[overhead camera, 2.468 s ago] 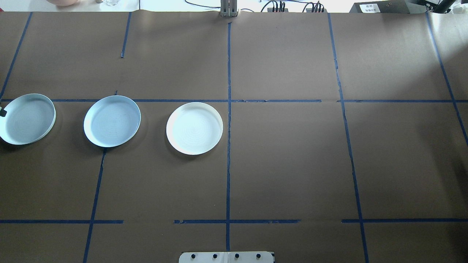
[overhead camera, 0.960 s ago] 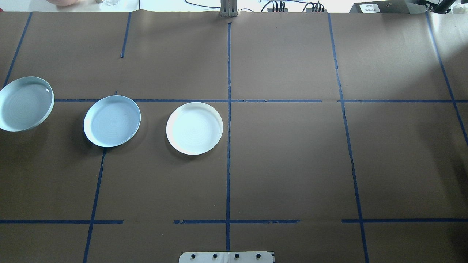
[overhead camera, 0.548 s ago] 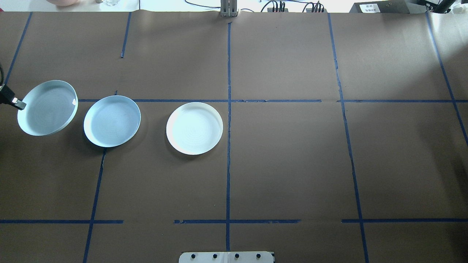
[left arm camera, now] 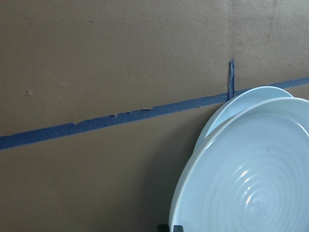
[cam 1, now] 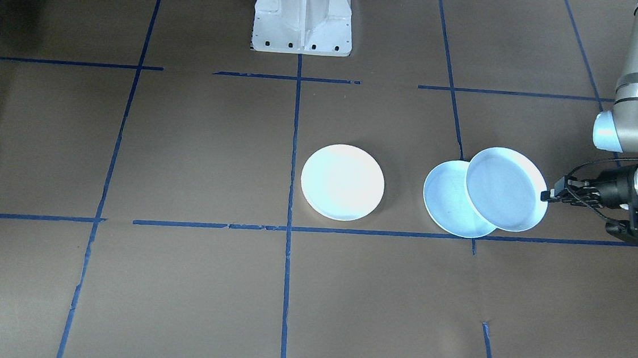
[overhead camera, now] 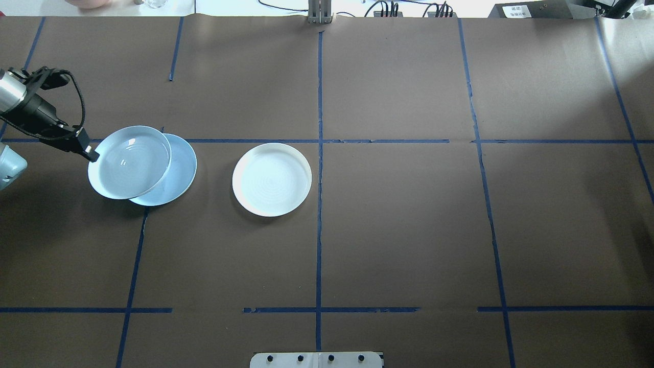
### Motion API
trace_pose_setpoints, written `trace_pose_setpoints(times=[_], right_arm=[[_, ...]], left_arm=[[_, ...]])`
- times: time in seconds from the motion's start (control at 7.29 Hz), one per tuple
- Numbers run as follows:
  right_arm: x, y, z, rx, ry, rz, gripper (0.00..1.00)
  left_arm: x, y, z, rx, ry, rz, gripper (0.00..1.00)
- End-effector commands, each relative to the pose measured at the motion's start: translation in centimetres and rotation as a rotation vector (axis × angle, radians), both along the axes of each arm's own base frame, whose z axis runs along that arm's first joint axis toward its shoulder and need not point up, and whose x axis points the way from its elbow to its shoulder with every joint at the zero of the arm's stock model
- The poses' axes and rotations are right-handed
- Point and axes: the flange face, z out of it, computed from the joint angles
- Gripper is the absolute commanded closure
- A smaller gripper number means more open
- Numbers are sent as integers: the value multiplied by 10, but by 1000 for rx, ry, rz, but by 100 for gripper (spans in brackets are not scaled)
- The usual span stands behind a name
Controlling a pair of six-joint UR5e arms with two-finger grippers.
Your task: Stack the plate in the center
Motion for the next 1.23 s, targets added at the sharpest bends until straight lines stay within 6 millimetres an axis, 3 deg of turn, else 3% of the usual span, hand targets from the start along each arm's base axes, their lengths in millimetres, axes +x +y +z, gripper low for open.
trace_pose_setpoints(times=[0.0,0.55,0.69,0.82,0.96,1.1], right_arm=[[0,0,0,1,0,0,0],[0,0,0,-1,0,0,0],[0,0,0,1,0,0,0],[0,0,0,1,0,0,0],[0,0,0,-1,0,0,0],[0,0,0,-1,0,0,0]], left_arm=[[23,2,-11,-16,-22,0,100],[37,0,-22,-27,-29,-2,100],[39,0,-21,-29,-32,-1,75],[39,-3,-24,-24,-30,-2,33],[41,-6,-30,-18,-27,-4,20],[46,-13,-44,-12,-26,-10,17]])
